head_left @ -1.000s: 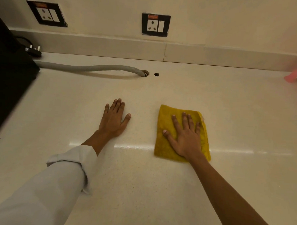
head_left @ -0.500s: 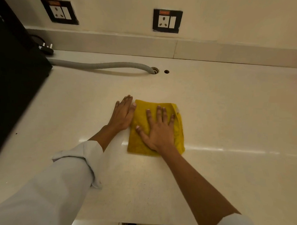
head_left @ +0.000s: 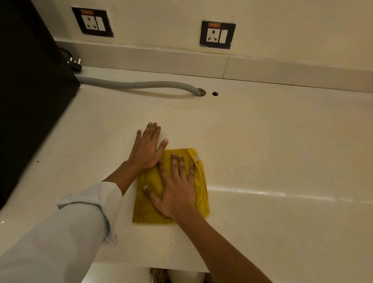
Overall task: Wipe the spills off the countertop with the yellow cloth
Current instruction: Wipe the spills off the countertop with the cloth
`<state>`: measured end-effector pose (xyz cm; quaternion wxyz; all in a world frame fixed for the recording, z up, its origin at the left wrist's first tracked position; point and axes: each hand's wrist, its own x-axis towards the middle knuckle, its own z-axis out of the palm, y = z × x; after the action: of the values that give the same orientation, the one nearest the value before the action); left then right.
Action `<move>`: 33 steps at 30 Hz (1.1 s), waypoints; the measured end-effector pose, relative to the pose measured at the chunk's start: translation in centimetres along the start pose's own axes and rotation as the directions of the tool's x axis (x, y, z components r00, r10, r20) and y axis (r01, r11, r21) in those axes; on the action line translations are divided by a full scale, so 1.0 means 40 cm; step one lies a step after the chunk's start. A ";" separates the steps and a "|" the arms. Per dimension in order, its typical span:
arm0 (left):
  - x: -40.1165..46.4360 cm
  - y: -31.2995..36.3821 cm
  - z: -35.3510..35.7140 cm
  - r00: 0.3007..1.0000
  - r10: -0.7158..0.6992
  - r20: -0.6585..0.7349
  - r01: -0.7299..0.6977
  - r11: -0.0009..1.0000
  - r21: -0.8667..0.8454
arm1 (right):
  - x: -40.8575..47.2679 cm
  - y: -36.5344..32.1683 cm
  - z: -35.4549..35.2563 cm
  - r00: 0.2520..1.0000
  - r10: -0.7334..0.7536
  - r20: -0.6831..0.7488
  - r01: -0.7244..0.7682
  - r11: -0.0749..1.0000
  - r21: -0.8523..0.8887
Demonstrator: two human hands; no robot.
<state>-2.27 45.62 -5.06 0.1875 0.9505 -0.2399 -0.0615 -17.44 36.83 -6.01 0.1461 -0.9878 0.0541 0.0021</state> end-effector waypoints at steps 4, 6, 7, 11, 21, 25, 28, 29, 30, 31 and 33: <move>-0.012 0.005 0.004 0.999 0.007 0.040 -0.007 1.000 0.000 | -0.086 0.052 -0.012 0.998 0.064 -0.015 -0.064 0.998 0.024; -0.014 0.024 0.014 0.998 0.026 0.061 -0.027 1.000 0.008 | -0.124 0.092 -0.026 0.994 0.105 -0.023 -0.105 0.994 0.012; -0.013 0.035 0.021 0.997 0.040 0.068 -0.042 0.999 0.017 | -0.138 0.115 -0.035 0.992 0.126 -0.024 -0.126 0.992 0.001; -0.008 0.075 0.056 0.989 0.104 0.103 -0.114 0.988 0.101 | -0.165 0.217 -0.071 0.983 0.184 -0.023 -0.185 0.982 -0.039; -0.011 0.079 0.085 0.992 0.106 0.065 -0.116 0.976 0.186 | -0.108 0.375 -0.109 0.968 0.242 -0.072 -0.246 0.967 -0.067; -0.010 0.078 0.089 0.993 0.100 0.059 -0.110 0.973 0.201 | -0.062 0.411 -0.120 0.963 0.252 -0.097 -0.259 0.964 -0.063; -0.010 0.079 0.089 0.994 0.101 0.052 -0.109 0.975 0.196 | -0.021 0.427 -0.127 0.964 0.246 -0.098 -0.253 0.965 -0.066; -0.011 0.080 0.090 0.994 0.102 0.049 -0.110 0.975 0.195 | -0.007 0.430 -0.129 0.966 0.240 -0.097 -0.247 0.967 -0.068; -0.011 0.080 0.091 0.994 0.103 0.046 -0.110 0.975 0.194 | 0.007 0.431 -0.130 0.968 0.234 -0.091 -0.240 0.968 -0.070; -0.012 0.080 0.091 0.994 0.102 0.042 -0.109 0.975 0.192 | 0.022 0.431 -0.131 0.970 0.228 -0.083 -0.234 0.969 -0.073; -0.012 0.079 0.092 0.994 0.100 0.034 -0.105 0.977 0.188 | 0.048 0.429 -0.132 0.974 0.217 -0.066 -0.221 0.972 -0.076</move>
<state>-4.82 42.05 -7.20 0.0963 0.9496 -0.2957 -0.0402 -17.42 18.77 -5.94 0.1025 -0.9806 0.1667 -0.0077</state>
